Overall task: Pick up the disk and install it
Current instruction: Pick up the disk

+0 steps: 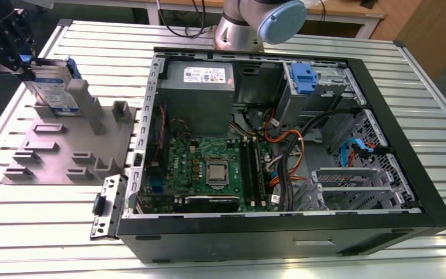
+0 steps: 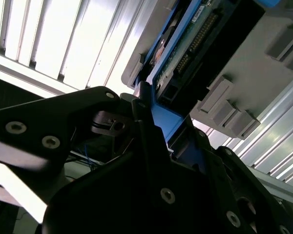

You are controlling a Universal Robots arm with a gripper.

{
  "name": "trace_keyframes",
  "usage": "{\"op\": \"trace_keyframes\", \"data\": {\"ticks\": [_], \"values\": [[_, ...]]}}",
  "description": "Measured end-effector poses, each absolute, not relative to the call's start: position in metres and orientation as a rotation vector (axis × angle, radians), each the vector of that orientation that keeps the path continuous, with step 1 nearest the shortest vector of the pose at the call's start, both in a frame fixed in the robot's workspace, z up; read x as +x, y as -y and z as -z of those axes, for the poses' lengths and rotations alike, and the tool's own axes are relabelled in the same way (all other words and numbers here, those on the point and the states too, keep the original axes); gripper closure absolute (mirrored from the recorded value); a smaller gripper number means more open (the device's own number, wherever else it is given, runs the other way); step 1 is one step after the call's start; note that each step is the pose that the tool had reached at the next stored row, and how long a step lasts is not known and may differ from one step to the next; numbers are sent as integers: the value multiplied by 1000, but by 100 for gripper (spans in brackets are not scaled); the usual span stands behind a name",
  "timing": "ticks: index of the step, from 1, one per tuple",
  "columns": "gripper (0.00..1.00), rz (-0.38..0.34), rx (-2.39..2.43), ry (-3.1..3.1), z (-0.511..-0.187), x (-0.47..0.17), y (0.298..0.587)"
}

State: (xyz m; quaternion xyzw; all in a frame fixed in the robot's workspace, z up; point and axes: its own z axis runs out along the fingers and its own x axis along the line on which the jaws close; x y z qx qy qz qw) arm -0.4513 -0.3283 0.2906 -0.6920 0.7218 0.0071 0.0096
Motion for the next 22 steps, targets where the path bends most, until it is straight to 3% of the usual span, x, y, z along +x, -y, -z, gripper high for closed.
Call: {"op": "trace_keyframes", "data": {"ticks": [6, 7, 12, 15, 16, 22], "values": [[62, -22, -2159, -2255, -291, -451, 328], [56, -22, -2159, -2256, -291, -451, 328], [56, -22, -2158, -2257, -291, -451, 328], [57, -22, -2157, -2257, -291, -451, 328], [64, -22, -2157, -2258, -291, -451, 328], [64, -22, -2155, -2260, -291, -451, 328]]}}
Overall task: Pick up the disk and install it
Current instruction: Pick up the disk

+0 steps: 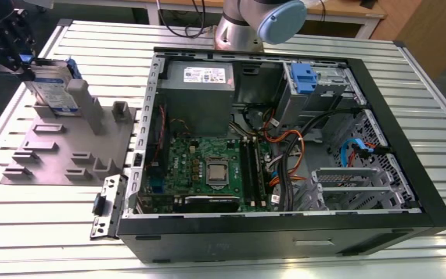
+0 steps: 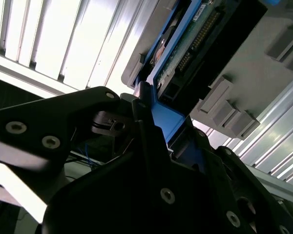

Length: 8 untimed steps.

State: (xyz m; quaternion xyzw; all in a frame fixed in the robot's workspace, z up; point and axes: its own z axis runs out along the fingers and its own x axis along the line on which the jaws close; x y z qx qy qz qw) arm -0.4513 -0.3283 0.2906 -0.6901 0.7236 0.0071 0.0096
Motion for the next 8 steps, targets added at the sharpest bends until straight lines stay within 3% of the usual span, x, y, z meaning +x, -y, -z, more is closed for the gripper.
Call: {"op": "trace_keyframes", "data": {"ticks": [8], "values": [[64, -22, -2153, -2261, -293, -451, 328]]}}
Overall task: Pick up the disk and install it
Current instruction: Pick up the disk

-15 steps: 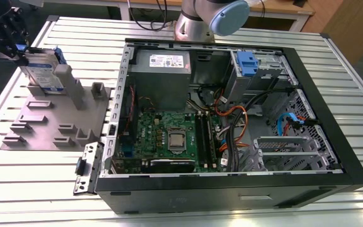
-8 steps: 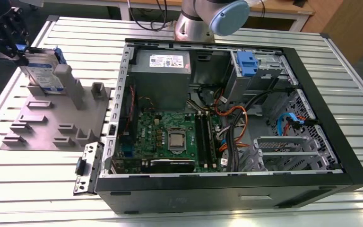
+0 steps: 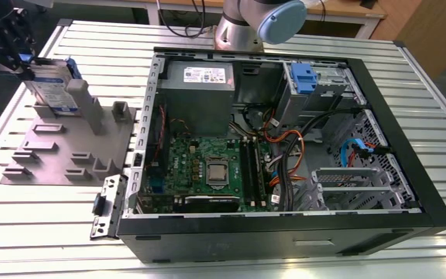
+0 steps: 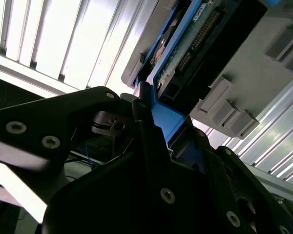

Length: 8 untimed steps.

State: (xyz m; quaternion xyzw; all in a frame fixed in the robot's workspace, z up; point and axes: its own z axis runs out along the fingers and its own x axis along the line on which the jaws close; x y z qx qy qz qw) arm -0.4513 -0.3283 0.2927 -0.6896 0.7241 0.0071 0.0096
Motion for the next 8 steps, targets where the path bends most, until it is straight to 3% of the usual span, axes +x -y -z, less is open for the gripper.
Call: {"op": "trace_keyframes", "data": {"ticks": [8], "values": [[64, -22, -2153, -2261, -297, -451, 328]]}}
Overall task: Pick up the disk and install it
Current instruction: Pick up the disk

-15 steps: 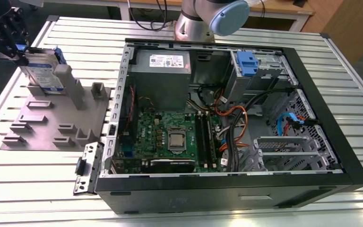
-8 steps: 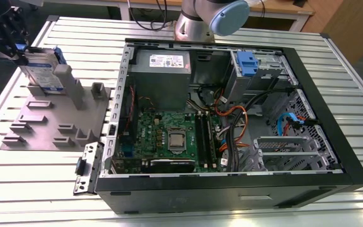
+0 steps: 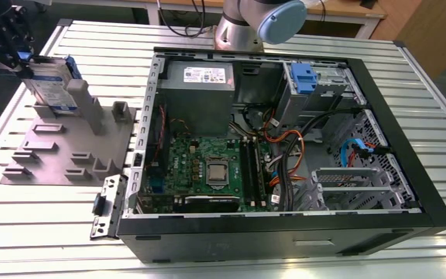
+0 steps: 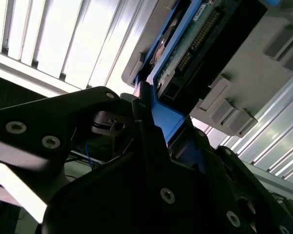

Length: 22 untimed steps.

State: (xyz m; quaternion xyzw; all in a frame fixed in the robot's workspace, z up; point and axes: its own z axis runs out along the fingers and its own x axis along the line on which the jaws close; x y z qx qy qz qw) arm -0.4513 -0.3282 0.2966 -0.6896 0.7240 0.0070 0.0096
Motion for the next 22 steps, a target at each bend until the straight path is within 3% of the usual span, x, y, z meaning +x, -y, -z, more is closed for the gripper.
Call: {"op": "trace_keyframes", "data": {"ticks": [22], "values": [[64, -22, -2153, -2261, -303, -451, 328]]}}
